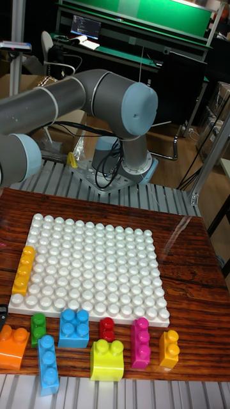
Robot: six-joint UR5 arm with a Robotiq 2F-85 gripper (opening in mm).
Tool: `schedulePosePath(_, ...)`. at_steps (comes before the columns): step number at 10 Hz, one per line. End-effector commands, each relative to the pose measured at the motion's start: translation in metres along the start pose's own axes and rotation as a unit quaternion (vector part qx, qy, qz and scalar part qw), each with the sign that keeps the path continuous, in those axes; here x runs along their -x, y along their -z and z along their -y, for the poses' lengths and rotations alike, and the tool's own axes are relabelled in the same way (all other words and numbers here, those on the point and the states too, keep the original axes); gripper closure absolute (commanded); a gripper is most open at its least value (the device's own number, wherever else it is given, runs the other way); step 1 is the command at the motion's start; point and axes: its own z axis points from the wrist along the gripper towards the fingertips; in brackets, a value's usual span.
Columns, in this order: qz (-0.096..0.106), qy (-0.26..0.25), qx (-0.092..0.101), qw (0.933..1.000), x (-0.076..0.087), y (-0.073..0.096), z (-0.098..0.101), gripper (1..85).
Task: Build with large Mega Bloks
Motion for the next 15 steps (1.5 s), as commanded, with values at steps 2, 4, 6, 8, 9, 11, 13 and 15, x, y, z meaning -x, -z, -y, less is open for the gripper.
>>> schedulePosePath(2,0.006,-0.015,0.013,0.9998,-0.002,-0.001,-0.004,44.0)
schedulePosePath(4,0.010,-0.018,0.019,0.9996,-0.002,-0.002,-0.005,45.3)
schedulePosePath(6,0.013,-0.020,0.030,0.9993,-0.003,-0.001,-0.003,47.3)
schedulePosePath(8,0.013,-0.025,0.030,0.9991,-0.003,-0.001,-0.002,54.0)
schedulePosePath(9,0.011,-0.026,0.029,0.9992,-0.004,0.000,-0.001,55.7)
schedulePosePath(11,0.009,-0.030,0.027,0.9991,-0.006,0.005,0.002,59.0)
schedulePosePath(13,0.002,-0.038,0.021,0.9991,-0.008,0.007,0.005,65.0)
schedulePosePath(15,-0.027,-0.052,-0.003,0.9983,-0.017,0.021,0.011,78.7)
